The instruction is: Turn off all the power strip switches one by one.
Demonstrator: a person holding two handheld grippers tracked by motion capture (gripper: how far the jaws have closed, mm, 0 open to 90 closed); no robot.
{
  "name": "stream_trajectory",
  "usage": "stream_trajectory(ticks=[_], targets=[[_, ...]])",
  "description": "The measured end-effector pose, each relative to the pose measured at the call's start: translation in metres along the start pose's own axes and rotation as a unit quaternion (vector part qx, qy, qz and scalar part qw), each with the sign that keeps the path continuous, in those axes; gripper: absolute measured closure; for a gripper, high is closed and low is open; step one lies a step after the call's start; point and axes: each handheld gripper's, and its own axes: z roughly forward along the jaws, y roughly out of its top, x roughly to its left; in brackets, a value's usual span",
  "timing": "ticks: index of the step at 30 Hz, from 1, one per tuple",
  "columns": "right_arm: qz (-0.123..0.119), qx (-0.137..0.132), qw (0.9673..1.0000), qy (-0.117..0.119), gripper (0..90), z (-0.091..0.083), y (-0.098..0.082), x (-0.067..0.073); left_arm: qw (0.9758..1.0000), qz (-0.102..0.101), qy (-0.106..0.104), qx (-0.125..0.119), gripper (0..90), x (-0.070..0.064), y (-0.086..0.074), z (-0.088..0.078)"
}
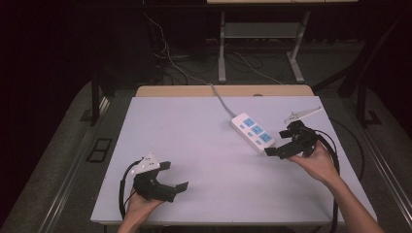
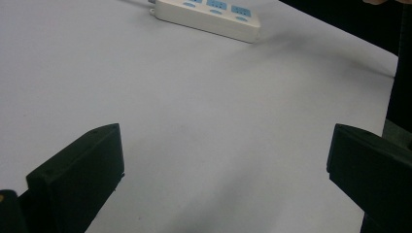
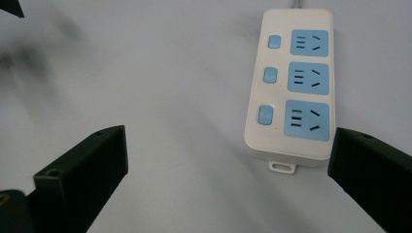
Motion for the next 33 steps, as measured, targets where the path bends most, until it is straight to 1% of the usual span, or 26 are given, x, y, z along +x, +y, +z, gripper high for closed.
stream_trajectory(ticks=[9, 12, 14, 18, 19, 20, 22, 23, 24, 25, 26, 28, 29, 30, 31, 32, 33], targets=[[-0.002, 0.014, 0.9999, -0.003, 0.8, 0.005, 0.008, -0.005, 1.0000, -0.001, 0.000, 0.001, 0.0, 0.000, 0.000, 0.001], [-0.010, 0.022, 0.9997, -0.009, 0.8, 0.009, 0.014, -0.006, 1.0000, -0.001, -0.001, 0.002, 0.0, -0.001, -0.001, 0.002], [-0.010, 0.024, 0.9996, -0.010, 0.8, 0.009, 0.016, -0.006, 1.0000, 0.000, -0.001, 0.003, 0.0, -0.001, -0.001, 0.002], [-0.019, 0.033, 0.9991, -0.018, 0.9, 0.012, 0.022, -0.006, 1.0000, 0.001, -0.002, 0.005, 0.0, -0.002, -0.001, 0.004], [-0.021, 0.036, 0.9989, -0.020, 6.6, 0.013, 0.024, -0.006, 1.0000, 0.001, -0.003, 0.004, 0.0, -0.002, -0.002, 0.004], [-0.031, 0.039, 0.9987, -0.010, 16.1, 0.013, 0.026, -0.008, 1.0000, 0.001, -0.004, 0.004, 0.0, -0.002, -0.001, 0.004], [-0.029, 0.040, 0.9987, -0.012, 16.2, 0.014, 0.028, -0.008, 1.0000, 0.001, -0.004, 0.004, 0.0, -0.003, -0.002, 0.004], [-0.028, 0.042, 0.9986, -0.016, 18.5, 0.015, 0.029, -0.009, 1.0000, 0.001, -0.004, 0.004, 0.0, -0.003, -0.002, 0.005], [-0.028, 0.041, 0.9986, -0.020, 25.6, 0.015, 0.030, -0.011, 1.0000, 0.001, -0.005, 0.005, 0.0, -0.003, -0.002, 0.005], [-0.024, 0.040, 0.9986, -0.023, 27.0, 0.016, 0.031, -0.012, 1.0000, 0.002, -0.005, 0.006, 0.0, -0.003, -0.002, 0.005], [-0.023, 0.040, 0.9986, -0.025, 30.3, 0.016, 0.031, -0.013, 1.0000, 0.002, -0.005, 0.006, 0.0, -0.003, -0.002, 0.005], [-0.022, 0.039, 0.9986, -0.028, 31.4, 0.016, 0.031, -0.014, 1.0000, 0.001, -0.004, 0.002, 0.0, -0.003, -0.002, 0.005], [-0.018, 0.039, 0.9985, -0.034, 33.5, 0.017, 0.031, -0.016, 1.0000, 0.001, -0.003, 0.001, 0.0, -0.003, -0.002, 0.005], [-0.012, 0.040, 0.9984, -0.039, 38.4, 0.018, 0.030, -0.019, 1.0000, 0.001, -0.003, 0.000, 0.0, -0.003, -0.002, 0.005], [-0.012, 0.040, 0.9984, -0.039, 38.4, 0.018, 0.030, -0.019, 1.0000, 0.000, -0.002, -0.001, 0.0, -0.002, -0.002, 0.005], [-0.007, 0.038, 0.9983, -0.043, 44.4, 0.018, 0.030, -0.022, 1.0000, 0.000, -0.002, 0.000, 0.0, -0.002, -0.002, 0.004], [-0.007, 0.038, 0.9983, -0.043, 44.4, 0.018, 0.030, -0.022, 1.0000, 0.000, -0.002, 0.000, 0.0, -0.002, -0.002, 0.004]])
